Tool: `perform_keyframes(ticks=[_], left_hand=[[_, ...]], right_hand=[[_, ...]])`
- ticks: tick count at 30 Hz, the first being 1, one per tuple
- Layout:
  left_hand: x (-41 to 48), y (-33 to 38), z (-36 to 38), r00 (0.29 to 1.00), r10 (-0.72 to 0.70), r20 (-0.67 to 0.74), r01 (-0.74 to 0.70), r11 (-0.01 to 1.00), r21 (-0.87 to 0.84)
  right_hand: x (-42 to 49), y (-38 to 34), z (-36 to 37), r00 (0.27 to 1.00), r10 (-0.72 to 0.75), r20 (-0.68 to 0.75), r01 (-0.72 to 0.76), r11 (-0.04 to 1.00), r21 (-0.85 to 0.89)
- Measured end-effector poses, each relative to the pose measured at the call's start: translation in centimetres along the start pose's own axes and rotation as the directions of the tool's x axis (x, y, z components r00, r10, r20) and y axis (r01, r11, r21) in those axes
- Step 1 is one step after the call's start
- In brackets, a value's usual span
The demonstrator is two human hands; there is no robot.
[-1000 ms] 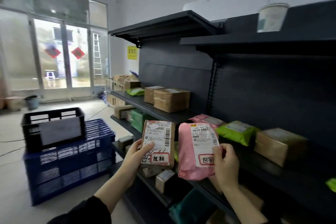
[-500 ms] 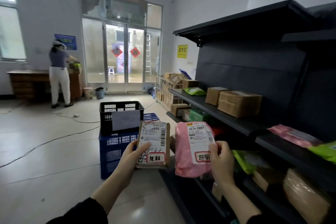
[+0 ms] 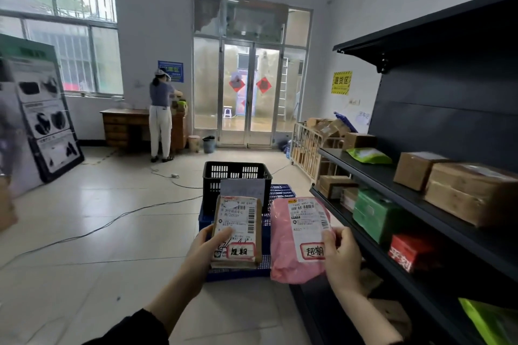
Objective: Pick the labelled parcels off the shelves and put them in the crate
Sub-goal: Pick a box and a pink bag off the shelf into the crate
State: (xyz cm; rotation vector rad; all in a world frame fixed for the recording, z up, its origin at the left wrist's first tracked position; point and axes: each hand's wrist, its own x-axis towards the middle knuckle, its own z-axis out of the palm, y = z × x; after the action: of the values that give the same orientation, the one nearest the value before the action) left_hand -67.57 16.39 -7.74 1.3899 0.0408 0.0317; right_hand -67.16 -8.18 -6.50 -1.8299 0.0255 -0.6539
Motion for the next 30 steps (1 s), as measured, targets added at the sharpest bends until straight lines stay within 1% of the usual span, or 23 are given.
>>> perform_keyframes(ticks=[3,6,11,16,23,30], left_hand=[[3.9,0.0,0.9,1.0,-0.023,-0.013,0.023,1.0,0.005],[7.8,-0.1,1.9,1.0,-0.017,-0.009,0.017,1.0,0.013],[13.9,-0.4,2.7,0.999,-0.031,-0.041,0.032,0.999,0.016],[20.6,-0.5,2.3,0.997,-0.045,-0.065,0.046,0.999,0.009],[32.0,-1.2,-0.9,0.993,-0.079,-0.084,0.077,0.997,-0.025],[45.3,-0.9,-6.3,0.988,-0.099,-0.116,0.096,0.995,-0.029]], right_hand=[[3.9,1.7,1.6,1.0,-0.007,0.017,0.007,1.0,-0.006],[8.0,3.6,3.3,0.999,0.0,0.034,0.0,1.0,-0.012],[13.5,6.4,6.3,0.998,0.02,0.051,-0.018,0.999,-0.037],[18.9,8.3,10.4,0.996,0.029,0.087,-0.029,1.0,-0.006],[27.2,12.1,19.1,0.988,0.079,0.131,-0.078,0.997,-0.012],[36.6,13.8,29.1,0.991,0.09,0.104,-0.087,0.996,-0.032]])
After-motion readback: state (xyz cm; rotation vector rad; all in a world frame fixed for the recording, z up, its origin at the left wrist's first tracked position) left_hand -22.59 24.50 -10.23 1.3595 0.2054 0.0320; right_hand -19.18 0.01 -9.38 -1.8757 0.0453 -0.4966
